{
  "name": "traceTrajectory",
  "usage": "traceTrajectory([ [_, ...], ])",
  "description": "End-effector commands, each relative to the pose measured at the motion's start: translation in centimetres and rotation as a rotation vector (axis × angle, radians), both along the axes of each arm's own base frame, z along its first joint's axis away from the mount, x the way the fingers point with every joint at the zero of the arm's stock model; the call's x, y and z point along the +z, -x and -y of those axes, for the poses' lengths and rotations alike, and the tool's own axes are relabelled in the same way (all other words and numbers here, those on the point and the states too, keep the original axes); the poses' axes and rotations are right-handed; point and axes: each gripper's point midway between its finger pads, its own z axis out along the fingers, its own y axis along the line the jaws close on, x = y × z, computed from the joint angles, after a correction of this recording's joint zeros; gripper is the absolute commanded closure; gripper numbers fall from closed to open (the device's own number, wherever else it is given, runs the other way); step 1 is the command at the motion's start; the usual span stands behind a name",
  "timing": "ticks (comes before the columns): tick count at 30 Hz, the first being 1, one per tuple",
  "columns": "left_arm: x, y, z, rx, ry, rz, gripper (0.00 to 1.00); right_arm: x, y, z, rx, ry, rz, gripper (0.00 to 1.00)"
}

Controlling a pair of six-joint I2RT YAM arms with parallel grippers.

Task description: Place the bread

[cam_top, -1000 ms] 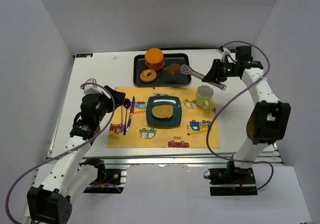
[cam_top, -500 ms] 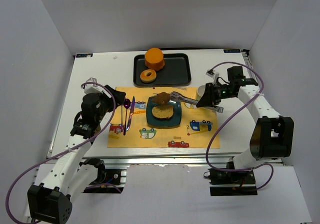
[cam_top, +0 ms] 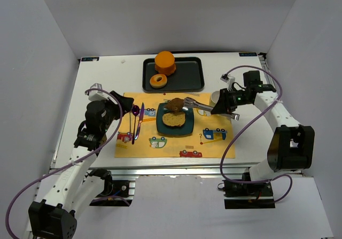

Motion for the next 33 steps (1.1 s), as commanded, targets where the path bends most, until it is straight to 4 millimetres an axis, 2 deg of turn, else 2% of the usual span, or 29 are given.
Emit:
traceTrajectory([
  [1,0.1,0.1,-0.1,0.002,0.006,0.008,0.22,1.5,-0.9,-0.1,-0.008,-0.004,0.099,0.9],
  [4,0.1,0.0,0.0,-0.002,0.005,0.008,0.22,1.6,-1.6,0.0,-0.024,-0.001,0.106,0.87],
  [7,0.2,-0.1,0.0,-0.003,0.001,0.007,0.22,0.9,-2.0,0.0,-0.018,0.011,0.083,0.82],
  [9,0.3,0.0,-0.1,0.0,-0.001,0.011,0.22,0.6,-1.9,0.1,-0.011,0.019,0.074,0.78],
  [14,0.1,0.3,-0.2,0.006,0.004,0.008,0.22,0.3,-1.2,0.2,0.026,0.024,0.066,0.75],
  [18,-0.1,0.3,-0.2,0.007,0.003,0.006,0.22,0.3,-1.0,0.2,0.035,0.024,0.07,0.67],
  [21,0.1,0.2,-0.2,0.005,0.002,0.009,0.22,0.7,-1.3,0.1,0.031,0.02,0.087,0.6],
  [33,0.1,-0.2,0.0,-0.002,-0.003,0.007,0.22,3.1,-3.6,0.9,0.005,0.082,0.203,0.54],
])
